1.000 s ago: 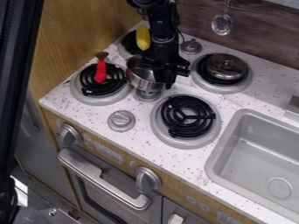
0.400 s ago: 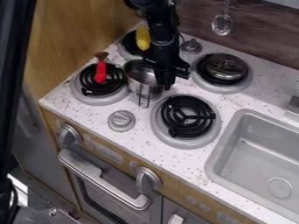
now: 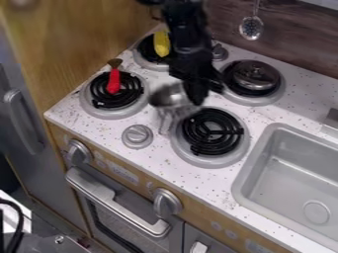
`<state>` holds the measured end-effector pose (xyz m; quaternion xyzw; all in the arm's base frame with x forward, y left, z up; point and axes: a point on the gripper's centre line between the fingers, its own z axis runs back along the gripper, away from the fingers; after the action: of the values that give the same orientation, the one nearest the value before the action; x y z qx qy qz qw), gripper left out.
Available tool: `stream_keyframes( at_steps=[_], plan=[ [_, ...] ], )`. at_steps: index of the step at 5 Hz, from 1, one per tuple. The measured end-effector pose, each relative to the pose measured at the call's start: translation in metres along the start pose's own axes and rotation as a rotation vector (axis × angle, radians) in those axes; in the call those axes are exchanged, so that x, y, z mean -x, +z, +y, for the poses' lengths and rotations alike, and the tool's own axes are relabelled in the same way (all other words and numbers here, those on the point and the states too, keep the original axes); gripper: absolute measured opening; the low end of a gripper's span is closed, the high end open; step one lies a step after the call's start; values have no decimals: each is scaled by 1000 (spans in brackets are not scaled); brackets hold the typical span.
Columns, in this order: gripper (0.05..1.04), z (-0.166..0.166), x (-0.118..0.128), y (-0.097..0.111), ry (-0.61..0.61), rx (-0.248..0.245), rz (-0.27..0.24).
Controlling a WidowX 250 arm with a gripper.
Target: Move the silver bowl to the bottom right side of the burner
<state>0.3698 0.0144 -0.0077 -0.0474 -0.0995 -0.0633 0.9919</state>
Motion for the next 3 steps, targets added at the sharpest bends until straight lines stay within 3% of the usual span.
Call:
stream_keyframes(
  at_steps=[2,3],
  plan=[
    [56,-59,7,-15,-177,-17,8],
    [56,-68,12,-28,-205,-25,44]
  ],
)
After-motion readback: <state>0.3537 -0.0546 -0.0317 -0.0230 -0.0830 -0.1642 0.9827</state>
